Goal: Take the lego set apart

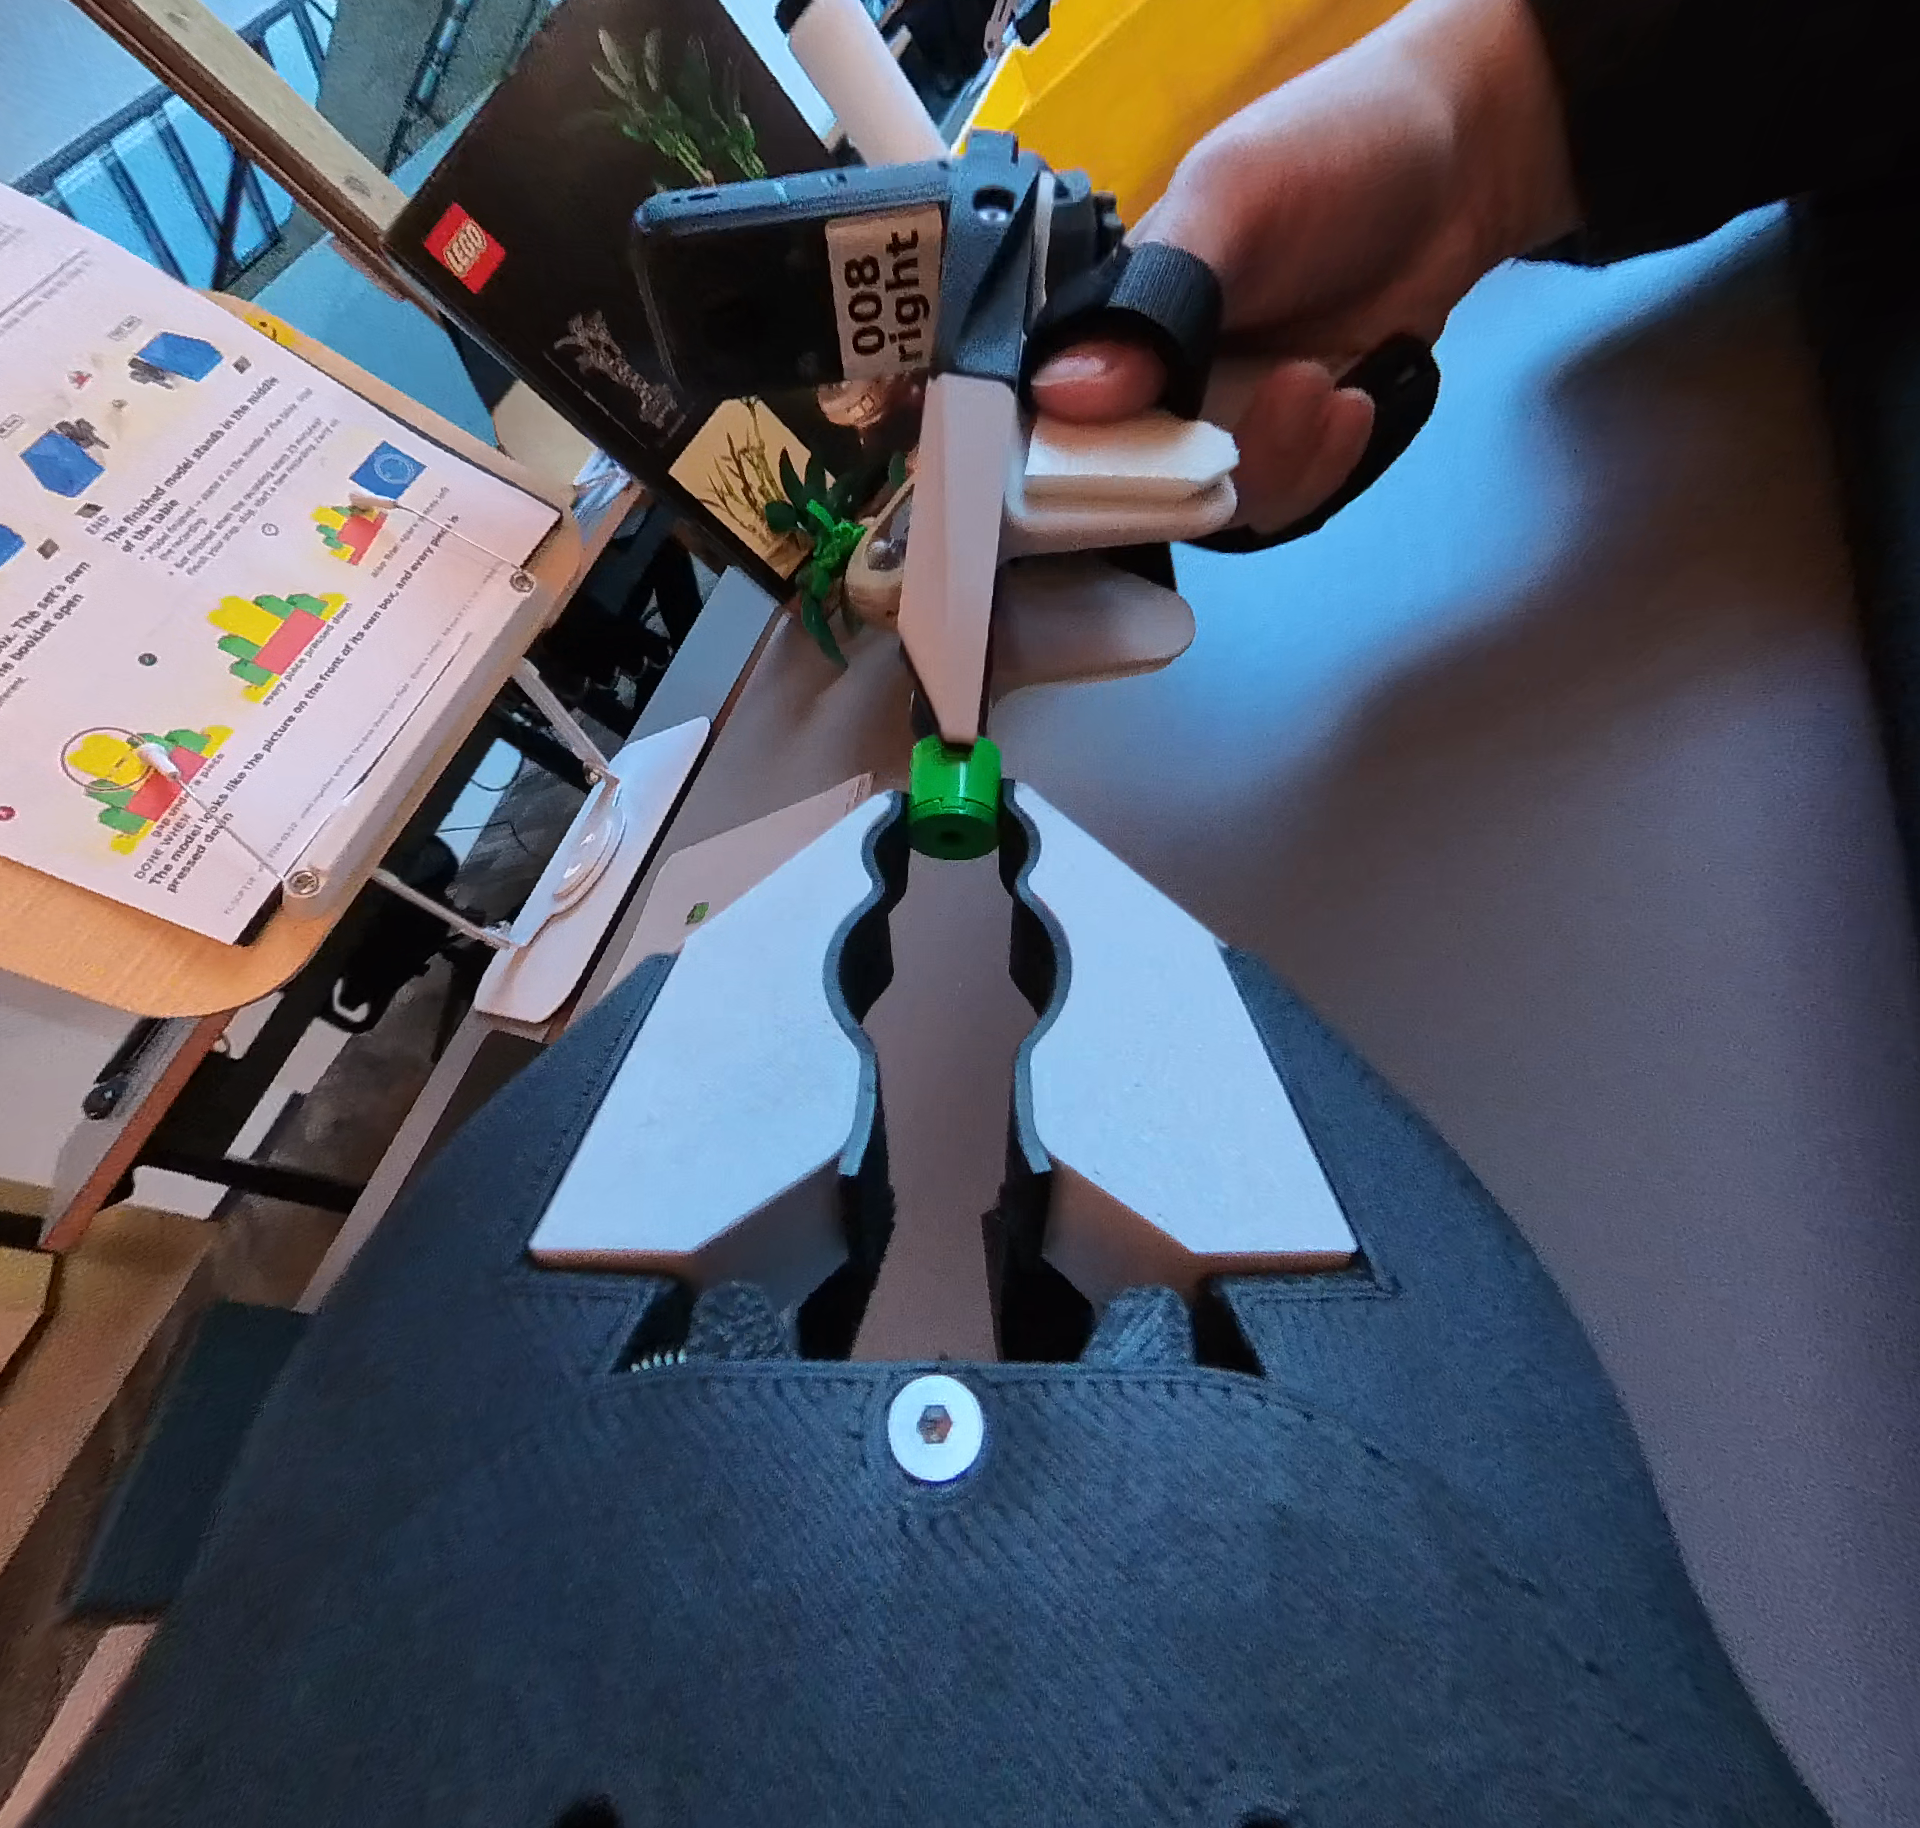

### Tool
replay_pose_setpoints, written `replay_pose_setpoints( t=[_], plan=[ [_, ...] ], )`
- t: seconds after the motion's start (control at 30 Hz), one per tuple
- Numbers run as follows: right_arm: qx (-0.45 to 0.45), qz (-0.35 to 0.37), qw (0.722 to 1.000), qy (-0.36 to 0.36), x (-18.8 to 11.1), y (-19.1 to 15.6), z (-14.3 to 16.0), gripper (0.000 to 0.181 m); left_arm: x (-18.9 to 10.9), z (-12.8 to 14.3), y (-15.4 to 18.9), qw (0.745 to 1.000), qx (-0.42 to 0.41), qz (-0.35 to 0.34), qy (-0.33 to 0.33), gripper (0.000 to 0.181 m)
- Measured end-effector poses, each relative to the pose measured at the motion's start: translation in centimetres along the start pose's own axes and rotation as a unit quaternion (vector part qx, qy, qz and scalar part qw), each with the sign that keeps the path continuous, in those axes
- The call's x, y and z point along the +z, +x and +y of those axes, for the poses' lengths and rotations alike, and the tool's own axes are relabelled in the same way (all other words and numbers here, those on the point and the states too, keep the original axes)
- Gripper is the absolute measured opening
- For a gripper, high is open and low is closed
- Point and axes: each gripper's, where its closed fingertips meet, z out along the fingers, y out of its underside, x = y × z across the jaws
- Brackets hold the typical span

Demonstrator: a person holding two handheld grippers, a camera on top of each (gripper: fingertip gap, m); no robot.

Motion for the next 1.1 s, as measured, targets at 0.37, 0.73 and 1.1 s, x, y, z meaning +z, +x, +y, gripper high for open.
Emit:
replay_pose_setpoints(
  t=[0.37, 0.73, 1.1],
  plan=[
    [-0.022, 0.080, 0.996, -0.016, 0.4, 2.2, 0.6, 0.014, 1.5, 3.1, 0.2, 0.991, 0.075, -0.035, -0.108, 0.015],
    [-0.061, 0.127, 0.990, -0.018, 0.7, 3.0, 0.7, 0.014, 1.6, 3.9, 0.2, 0.981, 0.121, -0.042, -0.143, 0.014],
    [-0.024, 0.079, 0.996, -0.012, 1.3, 2.6, 1.0, 0.014, 1.6, 3.2, 0.5, 0.983, 0.117, -0.044, -0.133, 0.014]
  ],
)
